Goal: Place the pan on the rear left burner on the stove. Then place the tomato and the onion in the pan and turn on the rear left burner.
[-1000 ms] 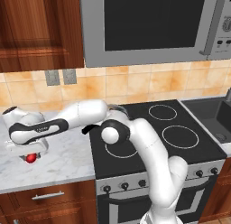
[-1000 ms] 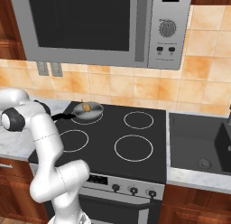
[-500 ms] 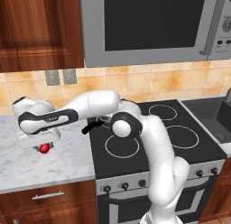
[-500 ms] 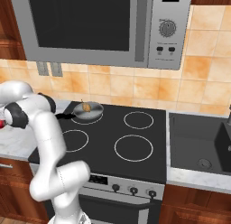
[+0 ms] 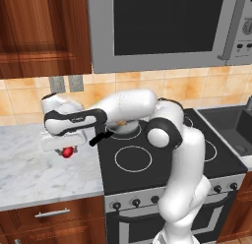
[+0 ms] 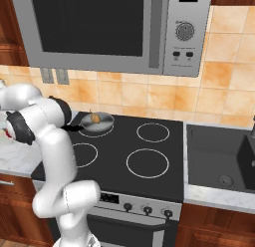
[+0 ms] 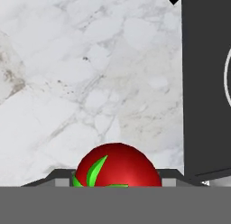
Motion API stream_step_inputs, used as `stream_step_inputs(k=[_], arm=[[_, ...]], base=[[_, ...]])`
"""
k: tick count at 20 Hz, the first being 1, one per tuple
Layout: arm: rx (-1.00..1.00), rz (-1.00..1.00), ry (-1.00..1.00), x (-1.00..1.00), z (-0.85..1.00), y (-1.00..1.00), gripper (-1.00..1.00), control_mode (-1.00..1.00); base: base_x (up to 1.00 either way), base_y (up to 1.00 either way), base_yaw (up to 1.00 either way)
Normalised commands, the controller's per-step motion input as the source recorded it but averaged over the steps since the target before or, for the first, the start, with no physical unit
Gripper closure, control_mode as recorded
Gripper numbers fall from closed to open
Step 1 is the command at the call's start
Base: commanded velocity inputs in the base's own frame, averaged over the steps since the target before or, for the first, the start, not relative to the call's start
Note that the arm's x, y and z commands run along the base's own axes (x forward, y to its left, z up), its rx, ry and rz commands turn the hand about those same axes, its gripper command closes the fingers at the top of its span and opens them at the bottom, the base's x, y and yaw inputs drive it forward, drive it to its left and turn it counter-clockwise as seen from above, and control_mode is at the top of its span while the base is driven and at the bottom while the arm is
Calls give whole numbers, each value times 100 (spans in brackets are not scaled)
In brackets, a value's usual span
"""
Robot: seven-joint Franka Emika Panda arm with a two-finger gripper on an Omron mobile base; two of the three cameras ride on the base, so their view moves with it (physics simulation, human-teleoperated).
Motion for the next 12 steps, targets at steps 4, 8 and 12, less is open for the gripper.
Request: stream_step_inputs(k=[4, 8, 12], arm=[[16, 3, 0, 0, 18, -80, 100, -100], [12, 2, 0, 0, 15, -83, 100, -100], [11, 1, 0, 0, 11, -72, 100, -100]], base=[[0, 0, 0], [0, 0, 0], [0, 0, 0]])
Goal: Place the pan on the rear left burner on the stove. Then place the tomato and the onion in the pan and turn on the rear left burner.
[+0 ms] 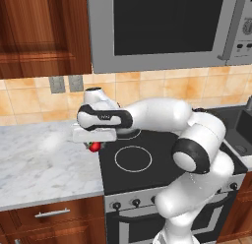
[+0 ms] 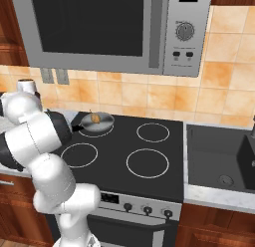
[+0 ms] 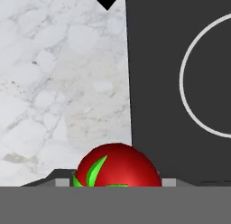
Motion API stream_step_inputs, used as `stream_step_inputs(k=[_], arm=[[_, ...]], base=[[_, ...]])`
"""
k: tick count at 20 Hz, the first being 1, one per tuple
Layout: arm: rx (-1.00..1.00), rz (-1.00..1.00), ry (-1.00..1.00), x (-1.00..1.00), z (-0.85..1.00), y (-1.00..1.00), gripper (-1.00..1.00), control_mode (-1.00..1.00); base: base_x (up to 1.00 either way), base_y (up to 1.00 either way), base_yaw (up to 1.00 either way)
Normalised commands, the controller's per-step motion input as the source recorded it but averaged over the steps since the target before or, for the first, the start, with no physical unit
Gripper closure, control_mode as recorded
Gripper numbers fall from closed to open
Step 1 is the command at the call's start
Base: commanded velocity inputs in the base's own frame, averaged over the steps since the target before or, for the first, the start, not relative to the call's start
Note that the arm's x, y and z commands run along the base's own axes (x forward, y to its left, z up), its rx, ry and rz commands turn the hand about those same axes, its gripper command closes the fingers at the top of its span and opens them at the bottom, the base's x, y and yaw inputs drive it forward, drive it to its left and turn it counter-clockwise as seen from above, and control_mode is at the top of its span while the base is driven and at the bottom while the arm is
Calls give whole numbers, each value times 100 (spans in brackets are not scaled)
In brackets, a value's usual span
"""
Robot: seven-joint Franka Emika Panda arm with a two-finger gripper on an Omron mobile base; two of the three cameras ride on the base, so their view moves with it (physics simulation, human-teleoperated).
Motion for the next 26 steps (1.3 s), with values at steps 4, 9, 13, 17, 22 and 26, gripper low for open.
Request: stream_step_inputs(k=[4, 9, 13, 17, 22, 26], arm=[[7, 0, 0, 0, 14, -64, 100, -100], [1, 0, 0, 3, 19, -60, 100, -100], [0, 0, 0, 25, 20, -49, 100, -100], [0, 0, 0, 37, 3, -29, 100, -100], [0, 1, 0, 33, -1, -18, 100, -100], [0, 2, 0, 42, -1, -14, 100, -100]], base=[[0, 0, 0], [0, 0, 0], [0, 0, 0], [0, 0, 0], [0, 0, 0], [0, 0, 0]])
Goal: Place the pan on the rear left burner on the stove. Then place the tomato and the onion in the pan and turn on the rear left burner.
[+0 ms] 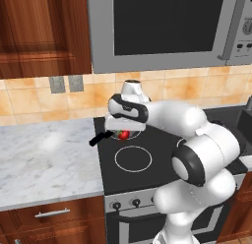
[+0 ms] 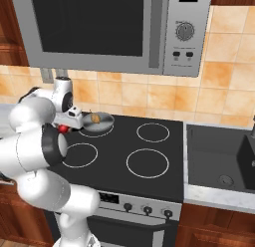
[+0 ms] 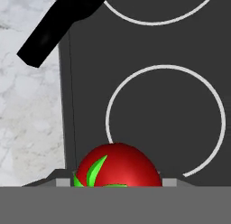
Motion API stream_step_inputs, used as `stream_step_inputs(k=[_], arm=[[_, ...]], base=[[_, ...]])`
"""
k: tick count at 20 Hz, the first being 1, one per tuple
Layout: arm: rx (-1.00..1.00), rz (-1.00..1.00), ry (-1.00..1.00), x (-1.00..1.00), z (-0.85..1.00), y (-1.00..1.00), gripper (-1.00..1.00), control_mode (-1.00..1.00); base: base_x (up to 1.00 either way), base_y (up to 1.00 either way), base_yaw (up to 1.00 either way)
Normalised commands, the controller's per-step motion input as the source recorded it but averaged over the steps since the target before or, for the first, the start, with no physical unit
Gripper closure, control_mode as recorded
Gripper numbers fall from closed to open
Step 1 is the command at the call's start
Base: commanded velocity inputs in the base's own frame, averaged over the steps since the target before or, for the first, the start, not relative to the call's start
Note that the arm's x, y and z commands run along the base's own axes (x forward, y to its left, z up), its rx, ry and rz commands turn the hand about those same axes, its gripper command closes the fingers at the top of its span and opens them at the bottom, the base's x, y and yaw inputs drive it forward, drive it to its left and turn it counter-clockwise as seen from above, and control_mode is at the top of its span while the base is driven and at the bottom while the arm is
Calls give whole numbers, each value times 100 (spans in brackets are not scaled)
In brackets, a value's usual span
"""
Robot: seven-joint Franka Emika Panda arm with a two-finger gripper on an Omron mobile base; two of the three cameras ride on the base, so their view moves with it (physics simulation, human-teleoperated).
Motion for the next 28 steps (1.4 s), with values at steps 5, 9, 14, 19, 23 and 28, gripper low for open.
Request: stream_step_inputs(k=[5, 9, 14, 19, 23, 28], arm=[[-1, 2, -1, 44, -7, -10, 100, -100], [-5, 2, -4, 38, -19, -4, 100, -100], [-7, 2, -7, 27, -22, -5, 100, -100], [-6, 2, -7, 31, -18, -7, 100, -100], [-3, 2, -3, 38, -5, -13, 100, -100], [0, 1, 0, 44, -7, -13, 100, -100]], base=[[0, 0, 0], [0, 0, 0], [0, 0, 0], [0, 0, 0], [0, 0, 0], [0, 0, 0]])
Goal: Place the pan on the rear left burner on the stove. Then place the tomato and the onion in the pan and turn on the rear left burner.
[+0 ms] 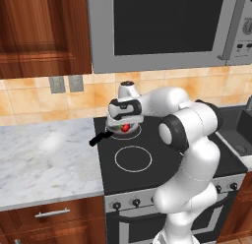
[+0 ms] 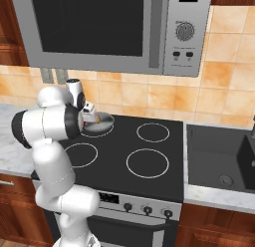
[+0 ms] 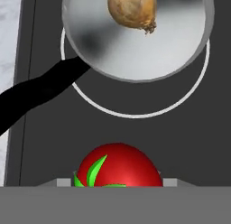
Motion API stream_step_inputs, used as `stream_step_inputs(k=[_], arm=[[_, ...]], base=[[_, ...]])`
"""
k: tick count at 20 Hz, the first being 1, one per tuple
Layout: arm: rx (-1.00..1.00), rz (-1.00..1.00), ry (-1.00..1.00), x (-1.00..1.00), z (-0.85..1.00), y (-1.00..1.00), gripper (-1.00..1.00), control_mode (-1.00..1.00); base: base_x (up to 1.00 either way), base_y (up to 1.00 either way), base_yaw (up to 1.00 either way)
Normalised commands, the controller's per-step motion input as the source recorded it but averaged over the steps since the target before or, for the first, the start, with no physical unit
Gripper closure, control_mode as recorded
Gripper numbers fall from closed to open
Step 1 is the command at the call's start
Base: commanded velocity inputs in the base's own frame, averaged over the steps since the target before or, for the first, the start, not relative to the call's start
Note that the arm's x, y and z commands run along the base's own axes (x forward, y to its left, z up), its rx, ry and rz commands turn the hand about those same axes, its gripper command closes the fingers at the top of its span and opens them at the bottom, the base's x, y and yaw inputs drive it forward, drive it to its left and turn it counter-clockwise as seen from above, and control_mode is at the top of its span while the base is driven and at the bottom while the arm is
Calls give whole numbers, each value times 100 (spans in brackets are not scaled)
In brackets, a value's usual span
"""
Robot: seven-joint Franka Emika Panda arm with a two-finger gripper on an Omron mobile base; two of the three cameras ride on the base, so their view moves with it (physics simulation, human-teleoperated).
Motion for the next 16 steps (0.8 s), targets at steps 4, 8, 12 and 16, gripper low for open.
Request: stream_step_inputs(k=[4, 8, 12, 16], arm=[[0, 0, 0, 46, -22, -2, 100, -100], [0, 0, 0, 46, -27, -1, 100, -100], [0, 0, 0, 48, -19, -1, 100, -100], [0, 0, 0, 53, -13, 0, 100, -100]], base=[[0, 0, 0], [0, 0, 0], [0, 0, 0], [0, 0, 0]])
